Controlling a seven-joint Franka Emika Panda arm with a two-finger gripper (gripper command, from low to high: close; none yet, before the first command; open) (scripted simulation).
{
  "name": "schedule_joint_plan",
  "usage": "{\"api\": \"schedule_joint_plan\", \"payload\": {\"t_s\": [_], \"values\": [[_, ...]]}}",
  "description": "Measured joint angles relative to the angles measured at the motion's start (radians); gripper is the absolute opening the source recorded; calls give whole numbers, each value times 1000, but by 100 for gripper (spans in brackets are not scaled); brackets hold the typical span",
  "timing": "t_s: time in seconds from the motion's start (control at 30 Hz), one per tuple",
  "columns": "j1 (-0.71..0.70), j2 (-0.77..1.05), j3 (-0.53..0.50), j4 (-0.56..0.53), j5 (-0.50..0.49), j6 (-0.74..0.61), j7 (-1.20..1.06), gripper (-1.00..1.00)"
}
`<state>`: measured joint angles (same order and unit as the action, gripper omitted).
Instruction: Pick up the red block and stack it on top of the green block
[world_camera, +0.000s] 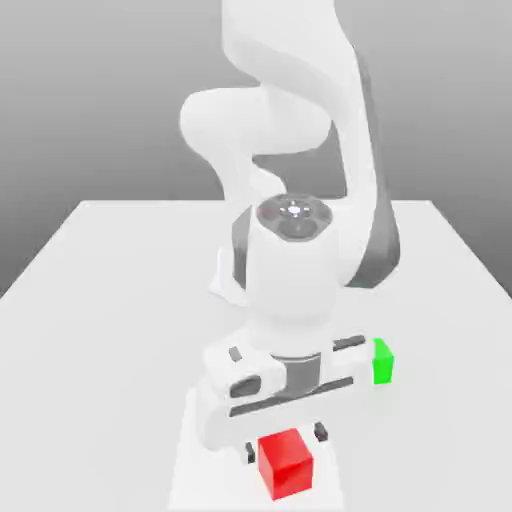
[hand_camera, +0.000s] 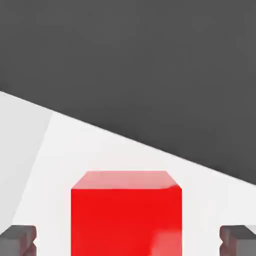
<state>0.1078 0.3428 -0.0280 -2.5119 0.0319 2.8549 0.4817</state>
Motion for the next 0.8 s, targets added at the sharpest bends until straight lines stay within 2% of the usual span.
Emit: {"api": "schedule_joint_plan", "payload": {"t_s": [0.2, 0.37, 0.53, 0.8], "values": [[-1, 6, 2, 1, -1, 4, 1, -100], [2, -150, -3, -25, -15, -126, 10, -100], [116, -329, 91, -170, 40, -161, -119, -100], [328, -618, 172, -434, 92, -184, -324, -100]]}}
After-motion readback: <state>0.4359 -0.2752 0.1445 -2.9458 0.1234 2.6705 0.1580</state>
